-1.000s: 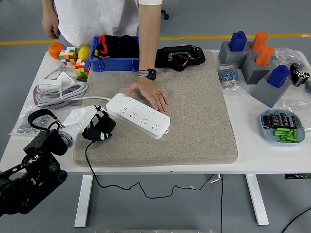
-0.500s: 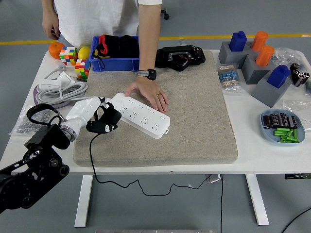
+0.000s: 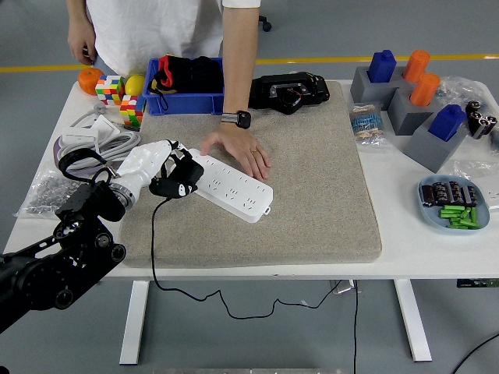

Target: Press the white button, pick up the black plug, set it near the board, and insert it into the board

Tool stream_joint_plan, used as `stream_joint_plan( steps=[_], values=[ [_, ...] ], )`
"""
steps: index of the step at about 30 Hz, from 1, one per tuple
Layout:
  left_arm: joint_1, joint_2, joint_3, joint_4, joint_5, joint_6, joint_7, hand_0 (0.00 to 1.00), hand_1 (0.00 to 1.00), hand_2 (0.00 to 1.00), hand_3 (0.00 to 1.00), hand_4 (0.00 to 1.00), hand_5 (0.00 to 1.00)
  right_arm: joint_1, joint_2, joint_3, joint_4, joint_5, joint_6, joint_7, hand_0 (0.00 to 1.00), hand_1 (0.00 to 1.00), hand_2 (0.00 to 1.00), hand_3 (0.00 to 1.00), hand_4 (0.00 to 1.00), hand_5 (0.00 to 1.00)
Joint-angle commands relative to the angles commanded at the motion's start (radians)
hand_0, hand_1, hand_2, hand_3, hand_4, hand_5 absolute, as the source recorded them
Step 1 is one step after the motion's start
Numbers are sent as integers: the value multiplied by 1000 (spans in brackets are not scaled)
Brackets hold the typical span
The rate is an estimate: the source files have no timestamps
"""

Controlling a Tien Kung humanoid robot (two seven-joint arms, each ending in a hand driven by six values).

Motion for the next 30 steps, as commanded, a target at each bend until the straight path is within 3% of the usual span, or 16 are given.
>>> stream_joint_plan(
  steps=[12,30],
  values=[
    [-53,-28,50,77,18,8,-7,71,165,214,363,357,2,2,0,-2,0,1,0,0,746,718,696,651,717,414],
    [-66,-34,66,109,56,10,2,61,163,213,364,358,2,2,1,-3,0,2,0,0,746,718,696,652,717,413]
  ],
)
